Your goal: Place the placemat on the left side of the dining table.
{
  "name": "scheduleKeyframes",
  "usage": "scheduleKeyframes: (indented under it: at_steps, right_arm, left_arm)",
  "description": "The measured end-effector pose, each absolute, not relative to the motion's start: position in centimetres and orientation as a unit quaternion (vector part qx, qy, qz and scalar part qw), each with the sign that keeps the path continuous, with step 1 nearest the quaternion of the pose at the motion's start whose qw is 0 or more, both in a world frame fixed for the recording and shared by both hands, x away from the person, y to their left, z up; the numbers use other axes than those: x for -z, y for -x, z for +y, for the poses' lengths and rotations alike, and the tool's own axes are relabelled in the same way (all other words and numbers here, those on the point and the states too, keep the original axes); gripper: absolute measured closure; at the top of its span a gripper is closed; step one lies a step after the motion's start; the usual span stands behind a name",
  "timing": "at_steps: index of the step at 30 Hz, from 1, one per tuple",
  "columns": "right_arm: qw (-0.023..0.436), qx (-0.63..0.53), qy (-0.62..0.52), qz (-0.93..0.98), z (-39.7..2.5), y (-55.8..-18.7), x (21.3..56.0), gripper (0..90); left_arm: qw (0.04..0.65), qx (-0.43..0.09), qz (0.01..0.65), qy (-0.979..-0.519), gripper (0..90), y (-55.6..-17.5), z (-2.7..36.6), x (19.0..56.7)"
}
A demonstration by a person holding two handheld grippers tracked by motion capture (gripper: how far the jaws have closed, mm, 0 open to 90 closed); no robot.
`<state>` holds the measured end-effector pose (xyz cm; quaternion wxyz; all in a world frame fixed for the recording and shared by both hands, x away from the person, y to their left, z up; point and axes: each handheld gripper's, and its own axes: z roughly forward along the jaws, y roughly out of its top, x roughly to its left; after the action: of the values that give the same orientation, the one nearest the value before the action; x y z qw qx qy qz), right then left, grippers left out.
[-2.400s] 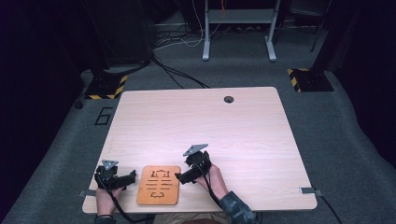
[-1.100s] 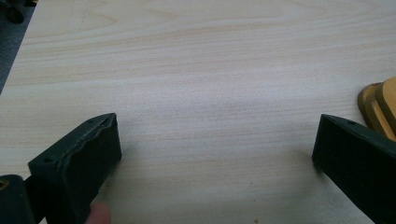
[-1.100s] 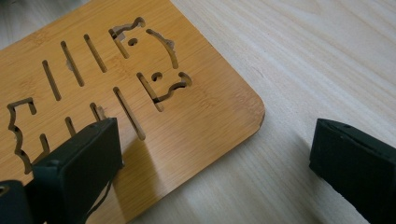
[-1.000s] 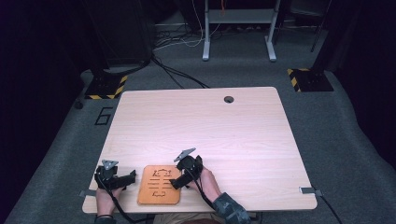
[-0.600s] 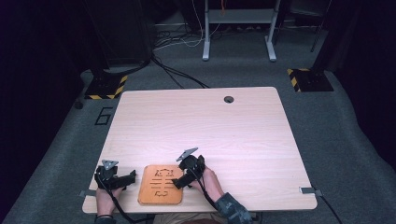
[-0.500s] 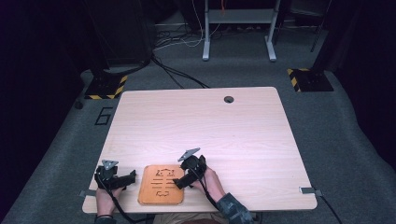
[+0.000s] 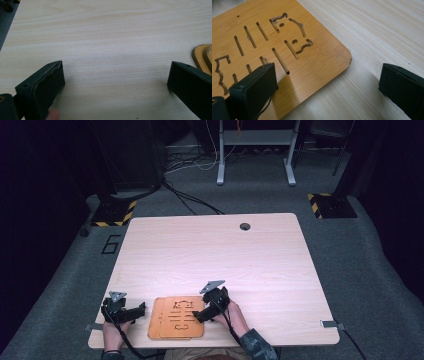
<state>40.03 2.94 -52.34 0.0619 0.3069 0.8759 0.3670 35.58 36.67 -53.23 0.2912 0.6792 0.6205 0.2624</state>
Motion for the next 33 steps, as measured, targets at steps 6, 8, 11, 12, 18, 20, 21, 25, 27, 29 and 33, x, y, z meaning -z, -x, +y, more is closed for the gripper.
scheduleKeyframes:
  at_steps: [6,8,11,12,18,20,21,25,27,29,33]
  right_arm:
    - [0.084,-0.364,-0.310,0.874,1.8,-39.6,52.5,1.0]
    - [0.090,-0.368,-0.313,0.871,1.3,-39.4,52.6,1.0]
    - [0.089,-0.366,-0.315,0.871,1.2,-39.3,52.6,1.1]
    - [0.089,-0.366,-0.317,0.870,1.2,-39.3,52.6,1.0]
    - [0.090,-0.368,-0.314,0.870,1.1,-39.3,52.6,1.0]
    - [0.092,-0.370,-0.311,0.871,1.1,-39.3,52.7,1.0]
    - [0.093,-0.370,-0.311,0.871,1.1,-39.3,52.7,1.0]
    - [0.093,-0.370,-0.311,0.870,1.1,-39.3,52.7,1.0]
    - [0.093,-0.370,-0.311,0.871,1.1,-39.3,52.7,1.0]
    - [0.093,-0.370,-0.311,0.870,1.1,-39.3,52.7,1.0]
    - [0.094,-0.370,-0.312,0.870,1.0,-39.3,52.7,0.9]
  left_arm:
    - [0.291,-0.262,0.621,-0.679,1.0,-35.6,36.7,53.2]
    - [0.291,-0.263,0.621,-0.679,1.0,-35.6,36.7,53.2]
    - [0.290,-0.262,0.621,-0.679,1.0,-35.6,36.7,53.2]
    - [0.290,-0.262,0.622,-0.679,1.0,-35.6,36.7,53.2]
    - [0.284,-0.256,0.625,-0.680,0.9,-35.6,36.6,53.1]
    - [0.277,-0.234,0.628,-0.688,0.1,-35.5,36.4,52.6]
    - [0.284,-0.226,0.626,-0.690,0.1,-35.4,36.3,52.3]
    - [0.300,-0.224,0.608,-0.700,0.1,-34.9,35.1,51.3]
    - [0.311,-0.216,0.597,-0.708,0.1,-34.8,34.6,50.9]
    - [0.319,-0.201,0.587,-0.717,0.1,-34.7,33.9,50.7]
    - [0.327,-0.184,0.573,-0.728,0.1,-34.6,32.6,50.6]
